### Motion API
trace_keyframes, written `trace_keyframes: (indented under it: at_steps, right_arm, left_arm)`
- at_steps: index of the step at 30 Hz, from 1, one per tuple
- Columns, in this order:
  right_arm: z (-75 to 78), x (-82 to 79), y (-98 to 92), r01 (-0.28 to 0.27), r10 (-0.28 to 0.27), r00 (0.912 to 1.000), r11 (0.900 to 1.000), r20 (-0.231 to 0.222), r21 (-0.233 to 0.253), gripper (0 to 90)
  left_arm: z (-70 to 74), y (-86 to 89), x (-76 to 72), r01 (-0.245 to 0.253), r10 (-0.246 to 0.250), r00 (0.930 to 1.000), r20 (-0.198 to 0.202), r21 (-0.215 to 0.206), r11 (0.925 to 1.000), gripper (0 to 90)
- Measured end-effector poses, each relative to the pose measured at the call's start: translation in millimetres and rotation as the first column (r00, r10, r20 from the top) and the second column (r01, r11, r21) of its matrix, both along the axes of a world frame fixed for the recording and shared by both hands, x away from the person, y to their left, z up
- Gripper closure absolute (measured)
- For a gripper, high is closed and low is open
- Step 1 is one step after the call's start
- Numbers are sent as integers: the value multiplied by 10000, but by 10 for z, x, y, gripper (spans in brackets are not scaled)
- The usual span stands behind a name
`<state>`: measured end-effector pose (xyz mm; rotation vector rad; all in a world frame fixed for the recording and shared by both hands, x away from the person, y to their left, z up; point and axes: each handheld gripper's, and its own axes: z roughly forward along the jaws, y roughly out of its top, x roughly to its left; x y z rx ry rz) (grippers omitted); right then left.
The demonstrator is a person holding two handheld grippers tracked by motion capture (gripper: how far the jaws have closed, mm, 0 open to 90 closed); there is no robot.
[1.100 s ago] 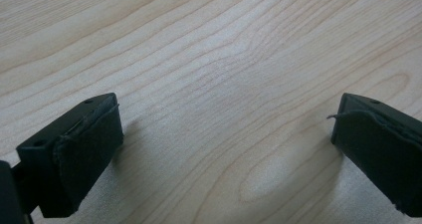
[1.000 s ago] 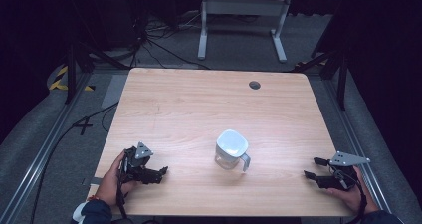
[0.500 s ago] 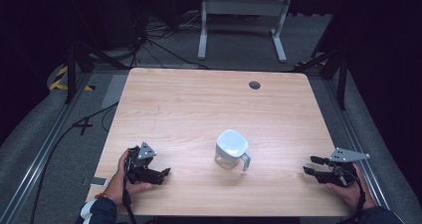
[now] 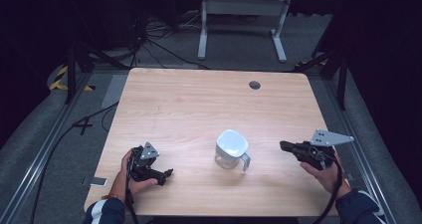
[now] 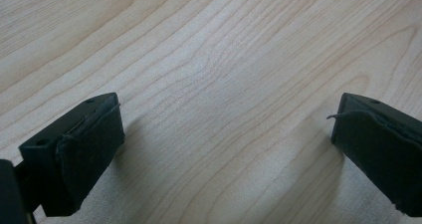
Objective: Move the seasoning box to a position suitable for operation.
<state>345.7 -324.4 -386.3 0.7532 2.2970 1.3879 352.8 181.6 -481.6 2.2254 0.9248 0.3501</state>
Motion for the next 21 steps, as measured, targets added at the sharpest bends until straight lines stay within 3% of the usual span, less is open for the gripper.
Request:
trace_keyframes:
  at_steps: [2,5,7,12,21]
  right_arm:
    - [26,16,58,-122,122,9999,9999,90,31,894]
    - [129,48,342,-736,732,9968,9972,309,107,895]
    - [174,49,549,-1305,1298,9905,9914,443,117,896]
    - [188,30,829,-1968,1972,9792,9803,473,-146,896]
    - [115,35,949,-2203,2226,9743,9736,348,-591,896]
  left_arm:
    - [0,0,0,3,-3,10000,-3,3,10000,3]
    - [0,0,0,3,-3,10000,-3,2,10000,3]
    - [0,1,1,5,-5,10000,-4,2,10000,3]
    - [0,0,1,3,-3,10000,-3,3,10000,3]
    - [6,-6,8,-30,30,10000,-60,40,10000,3]
